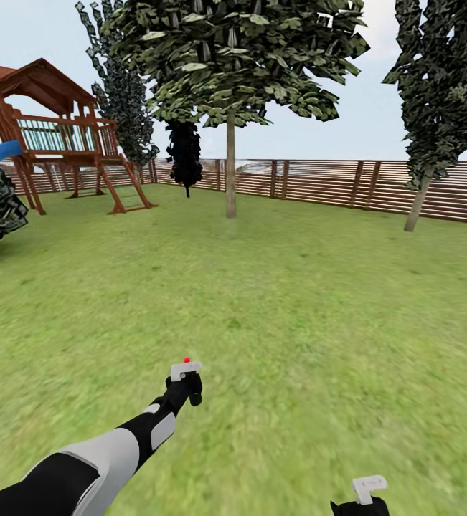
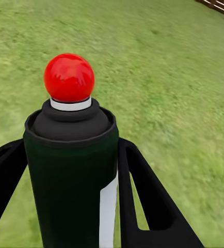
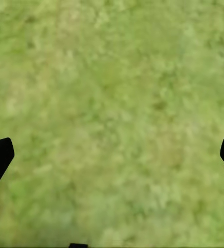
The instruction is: In the garden, pick up the pesticide atomizer on the floor and spray pesticide onto both trees until each tree trunk is fully covered.
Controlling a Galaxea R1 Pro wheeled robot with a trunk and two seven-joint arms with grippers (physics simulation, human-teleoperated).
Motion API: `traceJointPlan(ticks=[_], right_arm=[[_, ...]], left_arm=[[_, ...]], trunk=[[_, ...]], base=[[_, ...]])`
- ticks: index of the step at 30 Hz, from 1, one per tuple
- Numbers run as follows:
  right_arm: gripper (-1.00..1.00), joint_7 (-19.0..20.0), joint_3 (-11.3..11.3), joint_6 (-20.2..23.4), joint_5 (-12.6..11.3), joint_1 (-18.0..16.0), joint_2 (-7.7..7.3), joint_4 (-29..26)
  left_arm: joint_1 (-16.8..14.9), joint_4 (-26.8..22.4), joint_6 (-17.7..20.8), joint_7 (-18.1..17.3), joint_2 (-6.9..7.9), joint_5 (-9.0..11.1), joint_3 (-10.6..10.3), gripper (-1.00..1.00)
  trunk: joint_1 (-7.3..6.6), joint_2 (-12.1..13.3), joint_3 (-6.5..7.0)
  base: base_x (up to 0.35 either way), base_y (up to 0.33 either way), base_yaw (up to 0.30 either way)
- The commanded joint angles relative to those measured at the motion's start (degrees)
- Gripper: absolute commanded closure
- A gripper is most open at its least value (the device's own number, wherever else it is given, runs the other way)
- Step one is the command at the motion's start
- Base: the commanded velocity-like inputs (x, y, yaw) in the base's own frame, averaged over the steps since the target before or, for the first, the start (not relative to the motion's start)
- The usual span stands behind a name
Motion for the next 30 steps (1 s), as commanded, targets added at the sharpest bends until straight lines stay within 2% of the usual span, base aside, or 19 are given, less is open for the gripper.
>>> traceJointPlan(ticks=[1, 30], right_arm=[[-1.00, 0.0, 0.0, 0.0, 0.0, 0.0, 0.03, 0.0], [-1.00, 0.0, 0.0, 0.0, 0.0, 0.0, 0.07, 0.0]], left_arm=[[0.0, 0.0, 0.0, 0.0, 0.00, 0.0, 0.0, 1.00], [0.0, 0.0, 0.0, 0.0, 0.00, 0.0, 0.0, 1.00]], trunk=[[0.00, 0.0, 0.00], [0.00, 0.0, 0.00]], base=[[0.350, 0.000, 0.000], [0.350, 0.000, 0.000]])
